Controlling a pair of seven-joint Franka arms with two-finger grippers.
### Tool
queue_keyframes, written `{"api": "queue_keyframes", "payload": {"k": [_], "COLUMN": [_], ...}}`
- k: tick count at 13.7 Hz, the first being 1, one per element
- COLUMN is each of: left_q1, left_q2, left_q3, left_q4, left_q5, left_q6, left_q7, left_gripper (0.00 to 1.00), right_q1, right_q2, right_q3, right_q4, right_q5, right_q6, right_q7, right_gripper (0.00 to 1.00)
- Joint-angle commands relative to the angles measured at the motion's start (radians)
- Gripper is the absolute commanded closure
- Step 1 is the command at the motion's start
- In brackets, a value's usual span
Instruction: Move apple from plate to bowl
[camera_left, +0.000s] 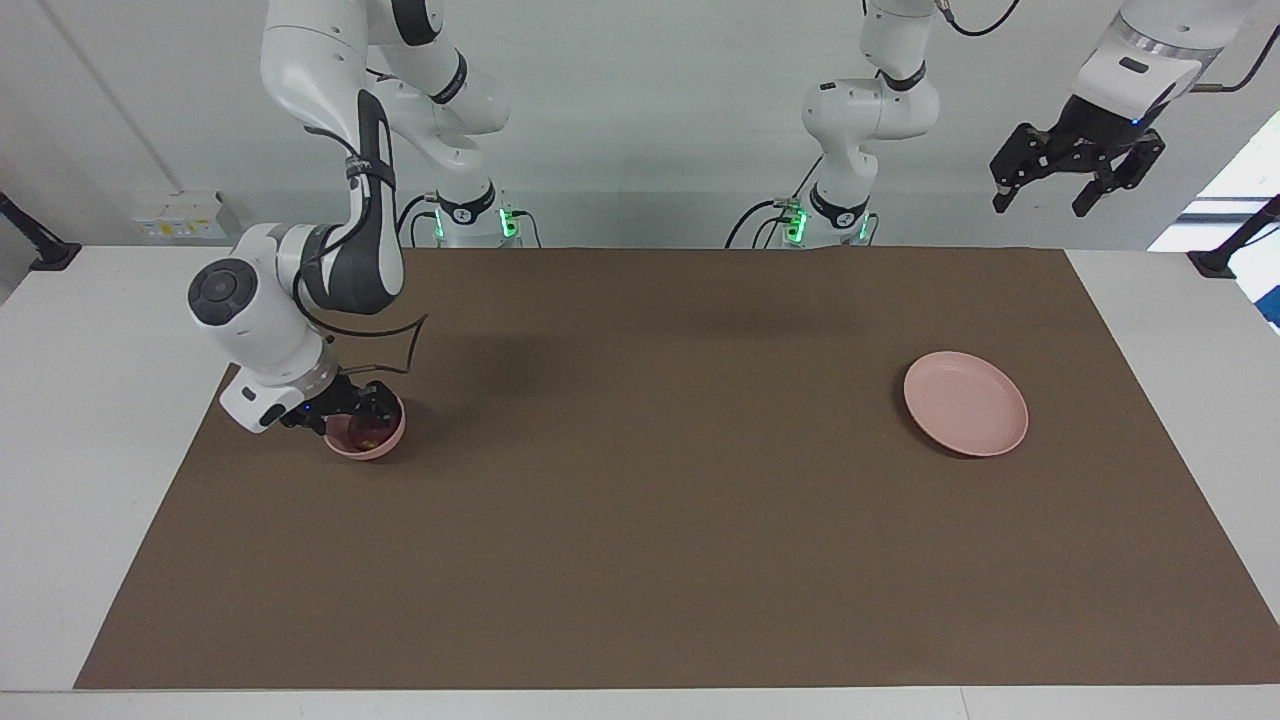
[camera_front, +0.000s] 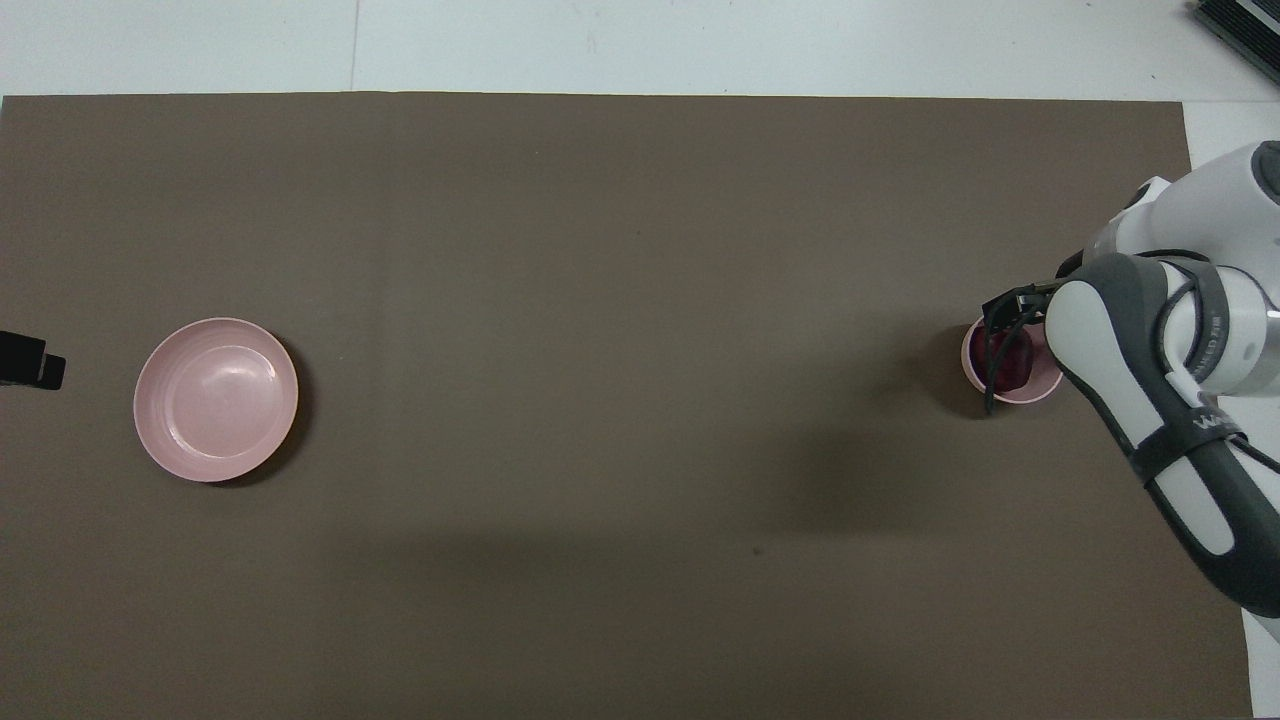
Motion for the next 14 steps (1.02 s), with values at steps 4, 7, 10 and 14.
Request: {"api": "queue_keyframes", "payload": {"k": [4, 7, 10, 14], "left_q1": [0.011, 0.011, 0.011, 0.011], "left_q2": [-0.024, -0.026, -0.026, -0.026], "left_q3": [-0.007, -0.006, -0.006, -0.006], "left_q4": [-0.031, -0.033, -0.033, -0.033], "left_q5": [0.020, 0.020, 0.020, 0.020], "left_q6": [0.021, 0.021, 0.019, 0.019], "left_q7": [0.000, 0.005, 0.003, 0.002], "left_gripper": [0.00, 0.00, 0.00, 0.00], "right_q1": [0.094, 0.124, 0.111, 0.105], "right_q2": [-0.132, -0.230, -0.311, -0.323], "right_q3": [0.005, 0.006, 0.006, -0.004], "right_q4": [-0.008, -0.006, 0.041, 0.199], "right_q5": [-0.023, -0.023, -0.023, -0.023], "right_q6": [-0.085, -0.134, -0.229, -0.467], "right_q7": [0.273, 0.326, 0.312, 0.271], "right_gripper": [0.00, 0.00, 0.00, 0.00]}}
